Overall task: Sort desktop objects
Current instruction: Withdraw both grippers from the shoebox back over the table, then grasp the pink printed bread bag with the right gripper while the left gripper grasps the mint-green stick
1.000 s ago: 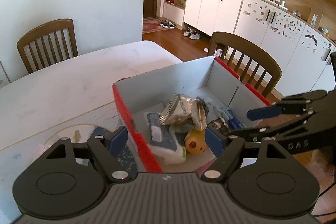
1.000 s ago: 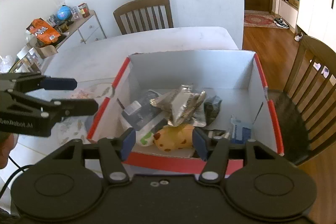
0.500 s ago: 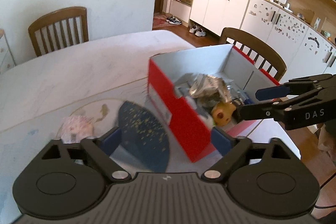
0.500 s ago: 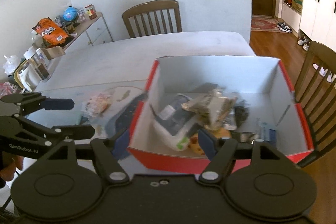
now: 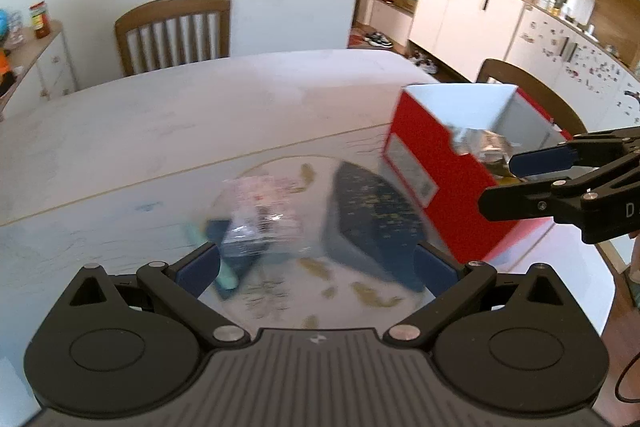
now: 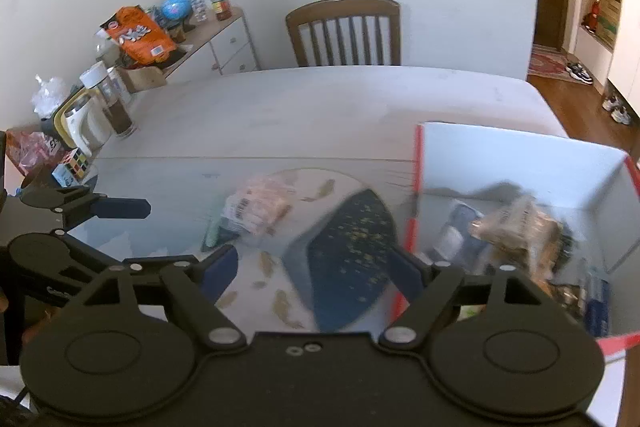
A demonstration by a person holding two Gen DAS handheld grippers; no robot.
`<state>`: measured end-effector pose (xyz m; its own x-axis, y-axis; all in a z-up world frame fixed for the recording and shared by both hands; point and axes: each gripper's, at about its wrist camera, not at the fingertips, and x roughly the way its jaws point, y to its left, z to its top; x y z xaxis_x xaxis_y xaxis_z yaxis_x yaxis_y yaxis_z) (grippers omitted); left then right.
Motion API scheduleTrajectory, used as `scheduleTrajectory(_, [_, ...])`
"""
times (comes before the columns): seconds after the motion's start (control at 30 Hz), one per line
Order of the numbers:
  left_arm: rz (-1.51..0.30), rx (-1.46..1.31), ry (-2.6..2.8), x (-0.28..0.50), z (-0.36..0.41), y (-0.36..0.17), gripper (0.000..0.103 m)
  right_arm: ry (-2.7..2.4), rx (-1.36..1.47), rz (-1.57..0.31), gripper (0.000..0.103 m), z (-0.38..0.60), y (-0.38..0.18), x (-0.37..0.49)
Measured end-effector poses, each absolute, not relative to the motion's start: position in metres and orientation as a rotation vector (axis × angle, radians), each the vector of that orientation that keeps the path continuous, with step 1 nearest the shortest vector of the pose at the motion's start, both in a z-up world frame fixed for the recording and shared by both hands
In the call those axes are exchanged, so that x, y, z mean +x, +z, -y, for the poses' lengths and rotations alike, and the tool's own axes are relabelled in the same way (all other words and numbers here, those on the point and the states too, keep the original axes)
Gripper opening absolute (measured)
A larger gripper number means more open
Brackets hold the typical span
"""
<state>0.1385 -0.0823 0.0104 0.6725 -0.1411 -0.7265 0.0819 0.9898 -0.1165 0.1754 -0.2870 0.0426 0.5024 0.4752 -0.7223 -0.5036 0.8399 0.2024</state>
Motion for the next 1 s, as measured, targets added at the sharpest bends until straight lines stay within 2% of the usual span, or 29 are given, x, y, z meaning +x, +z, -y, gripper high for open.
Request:
scheduleTrajectory(0.43, [-0.853,-0.132,-0.036,0.152,0.033,-0.021,0.103,0.633,-0.076,-0.894,0.084,0.217,0.029,0.197])
scheduleTrajectory(1.0, [-0.906,-0.148,0.020,0.187,0.015,-0.069,0.103,0.589,-0.088,-0.999,0.084,0.168,-0.017,0.244])
